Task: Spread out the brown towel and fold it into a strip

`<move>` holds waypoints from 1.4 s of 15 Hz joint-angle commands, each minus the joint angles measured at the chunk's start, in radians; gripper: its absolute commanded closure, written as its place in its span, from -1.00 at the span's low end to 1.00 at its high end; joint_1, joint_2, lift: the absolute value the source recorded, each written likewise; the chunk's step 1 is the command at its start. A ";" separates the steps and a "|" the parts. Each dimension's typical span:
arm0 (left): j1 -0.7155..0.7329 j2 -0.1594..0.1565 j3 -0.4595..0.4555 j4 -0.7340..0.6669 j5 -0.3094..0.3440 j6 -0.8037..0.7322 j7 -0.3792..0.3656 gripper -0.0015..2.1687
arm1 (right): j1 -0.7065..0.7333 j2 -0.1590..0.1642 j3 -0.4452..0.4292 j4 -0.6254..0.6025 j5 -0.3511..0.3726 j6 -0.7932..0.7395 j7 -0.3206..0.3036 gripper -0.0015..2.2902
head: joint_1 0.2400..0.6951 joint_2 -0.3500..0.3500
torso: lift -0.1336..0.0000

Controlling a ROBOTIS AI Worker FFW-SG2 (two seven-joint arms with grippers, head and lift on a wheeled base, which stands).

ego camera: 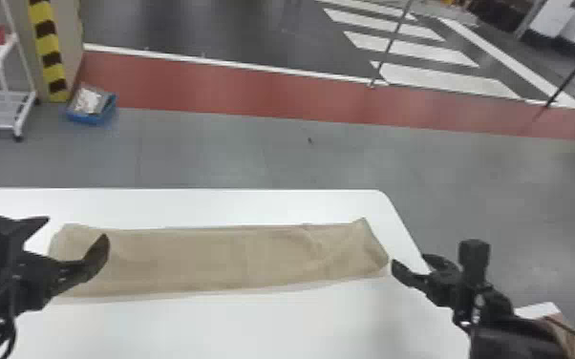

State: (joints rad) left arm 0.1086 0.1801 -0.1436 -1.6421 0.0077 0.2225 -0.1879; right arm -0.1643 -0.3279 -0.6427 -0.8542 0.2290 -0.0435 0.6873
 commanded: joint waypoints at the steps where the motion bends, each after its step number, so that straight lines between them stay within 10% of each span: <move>1: 0.017 0.016 -0.011 -0.004 -0.002 -0.036 0.005 -0.92 | -0.026 0.026 0.011 0.023 -0.016 0.000 -0.026 -0.83 | 1.00 -1.00 | 1.00; 10: 0.063 0.032 -0.016 -0.032 -0.015 -0.061 0.010 -0.93 | -0.146 0.020 0.092 0.070 0.072 0.212 -0.063 -0.72 | 1.00 -1.00 | 1.00; 16: 0.057 0.033 -0.025 -0.025 -0.032 -0.070 0.016 -0.93 | -0.135 0.000 0.083 0.063 0.076 0.236 -0.037 0.22 | 1.00 -1.00 | 1.00; 21: 0.062 0.035 -0.027 -0.025 -0.038 -0.073 0.018 -0.93 | -0.100 -0.014 0.061 0.061 0.055 0.187 -0.029 0.29 | 1.00 -1.00 | 1.00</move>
State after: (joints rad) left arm 0.1701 0.2148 -0.1690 -1.6668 -0.0285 0.1511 -0.1702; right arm -0.2747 -0.3405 -0.5720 -0.7913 0.2877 0.1570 0.6578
